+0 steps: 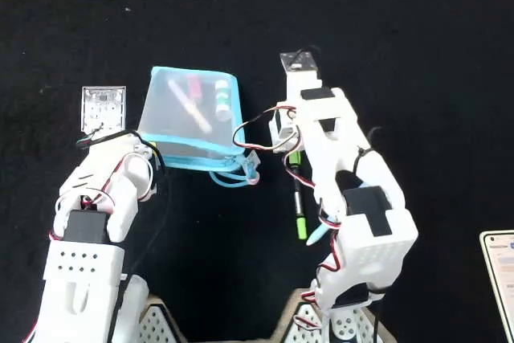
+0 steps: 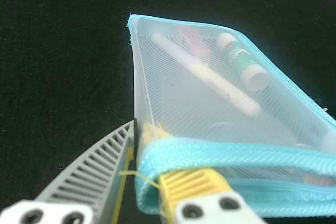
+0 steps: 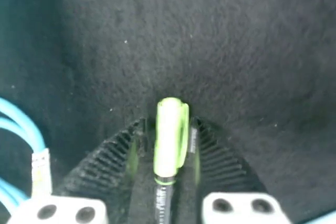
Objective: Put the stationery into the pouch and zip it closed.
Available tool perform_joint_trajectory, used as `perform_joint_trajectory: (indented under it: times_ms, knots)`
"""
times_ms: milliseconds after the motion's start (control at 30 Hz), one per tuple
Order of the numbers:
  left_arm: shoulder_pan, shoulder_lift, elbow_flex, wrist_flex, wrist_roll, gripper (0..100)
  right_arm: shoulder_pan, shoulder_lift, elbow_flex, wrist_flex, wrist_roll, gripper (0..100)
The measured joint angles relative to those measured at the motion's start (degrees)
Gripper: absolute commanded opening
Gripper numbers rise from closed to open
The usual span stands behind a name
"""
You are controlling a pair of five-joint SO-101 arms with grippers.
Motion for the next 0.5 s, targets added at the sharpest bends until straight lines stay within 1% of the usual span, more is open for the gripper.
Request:
perform_joint_trajectory:
  times_ms: [33, 200, 367, 500]
  knots:
    - [0.0, 0.0, 0.0, 0.0, 0.0, 3, 0.0, 0.0, 0.0, 0.0, 0.8, 0.9]
    - [0.0, 0.0, 0.0, 0.0, 0.0, 3, 0.3, -3.3, 0.0, 2.5, 1.9, 1.0]
    - [0.0, 0.0, 0.0, 0.0, 0.0, 3, 0.5, -16.2, 0.0, 10.2, 2.3, 1.1]
    - [0.0, 0.0, 0.0, 0.0, 0.0, 3, 0.0, -28.0, 0.0, 14.4, 2.4, 1.1]
